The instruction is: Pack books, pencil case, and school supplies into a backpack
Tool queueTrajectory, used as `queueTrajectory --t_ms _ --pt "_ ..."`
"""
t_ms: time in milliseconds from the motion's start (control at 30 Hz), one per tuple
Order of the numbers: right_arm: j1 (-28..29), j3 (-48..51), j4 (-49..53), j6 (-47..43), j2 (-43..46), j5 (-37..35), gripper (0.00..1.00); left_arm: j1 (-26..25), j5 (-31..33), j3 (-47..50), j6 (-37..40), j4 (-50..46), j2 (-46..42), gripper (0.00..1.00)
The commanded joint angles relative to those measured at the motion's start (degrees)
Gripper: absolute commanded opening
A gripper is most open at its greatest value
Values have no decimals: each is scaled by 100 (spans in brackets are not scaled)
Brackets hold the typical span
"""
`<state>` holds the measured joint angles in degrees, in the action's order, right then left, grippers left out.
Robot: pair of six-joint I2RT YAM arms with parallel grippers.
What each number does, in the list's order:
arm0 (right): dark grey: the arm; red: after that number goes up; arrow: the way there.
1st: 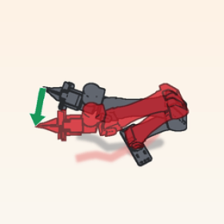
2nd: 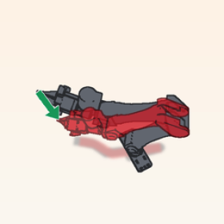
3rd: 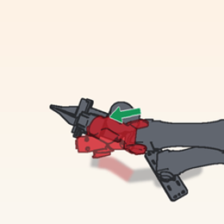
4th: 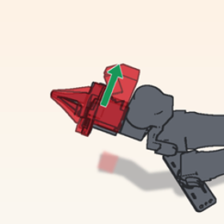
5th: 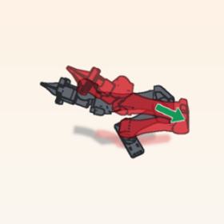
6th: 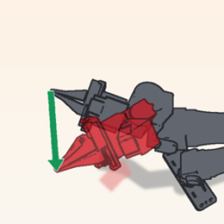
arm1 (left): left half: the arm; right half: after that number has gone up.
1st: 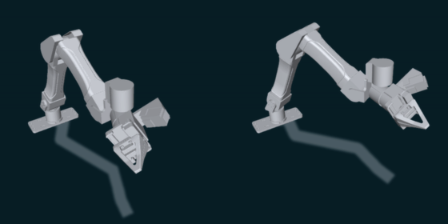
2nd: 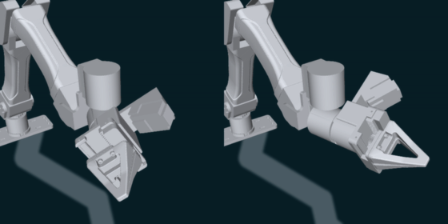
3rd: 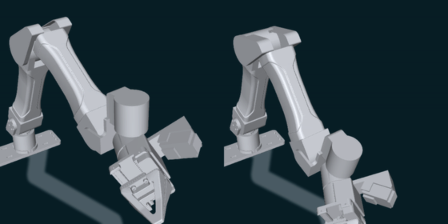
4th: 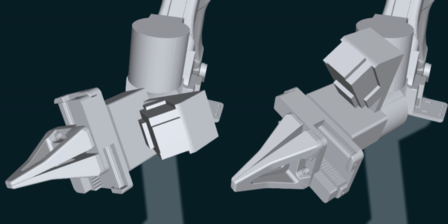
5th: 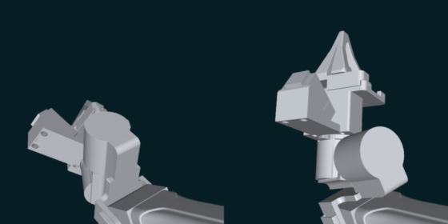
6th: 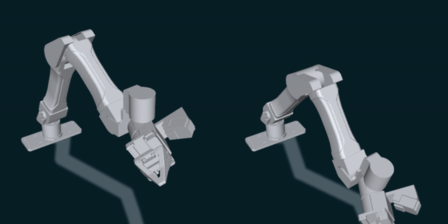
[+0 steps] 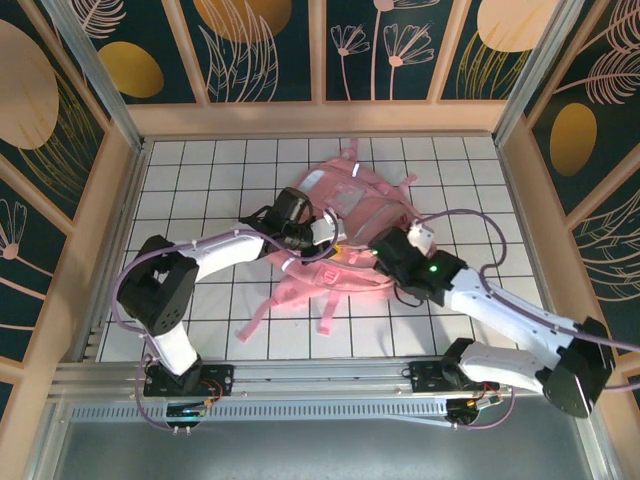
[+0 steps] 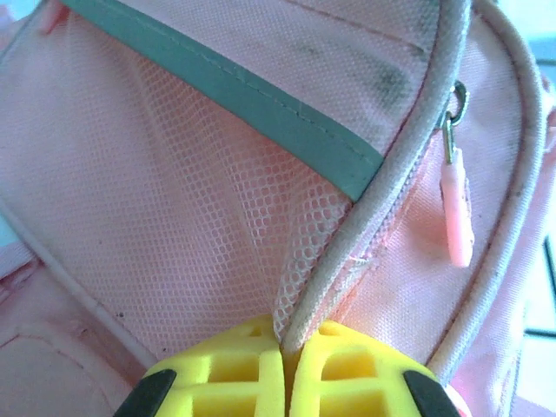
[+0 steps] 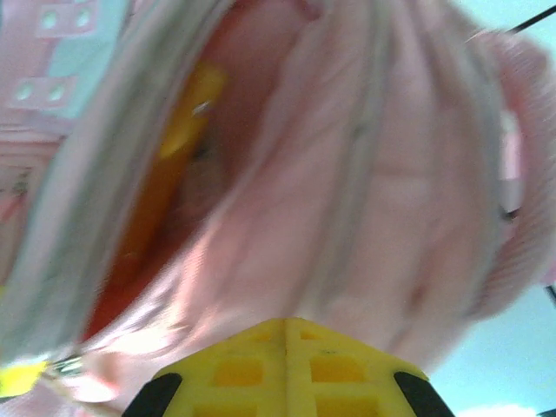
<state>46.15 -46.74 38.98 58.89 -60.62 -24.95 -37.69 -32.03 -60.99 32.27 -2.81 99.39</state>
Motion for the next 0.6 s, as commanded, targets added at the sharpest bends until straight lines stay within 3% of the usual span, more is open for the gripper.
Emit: queueTrajectory --t_ms 0,33,100,133,167,233,300,400,467,567 --pt "-604 182 -342 -1081 459 776 1 127 276 292 838 -164 -383 0" --pt "-841 184 -454 -1409 554 1205 2 126 363 357 826 -81 -432 0" --pt "-1037 140 -656 -2071 646 2061 16 143 316 257 744 -180 -420 0" --pt "-1030 119 -741 -2299 648 2360 24 146 228 108 618 -332 -362 0" --pt "-973 134 -836 -2425 629 2764 27 148 148 -96 418 -502 -259 0" --pt "-687 139 -961 -2229 542 2921 32 143 14 -524 -46 -910 22 0" --pt "-170 49 -1024 -1573 409 2475 37 153 -7 -884 -753 -1284 254 0" --pt "762 -166 -1024 -200 102 1081 40 165 -526 -1055 -1656 -1457 415 0" --pt "1201 -418 -668 562 -259 202 44 166 -1047 -761 -2120 -1005 317 0" --pt "1344 -962 236 1092 -970 -661 49 166 -1262 -239 -2479 -322 -28 0"
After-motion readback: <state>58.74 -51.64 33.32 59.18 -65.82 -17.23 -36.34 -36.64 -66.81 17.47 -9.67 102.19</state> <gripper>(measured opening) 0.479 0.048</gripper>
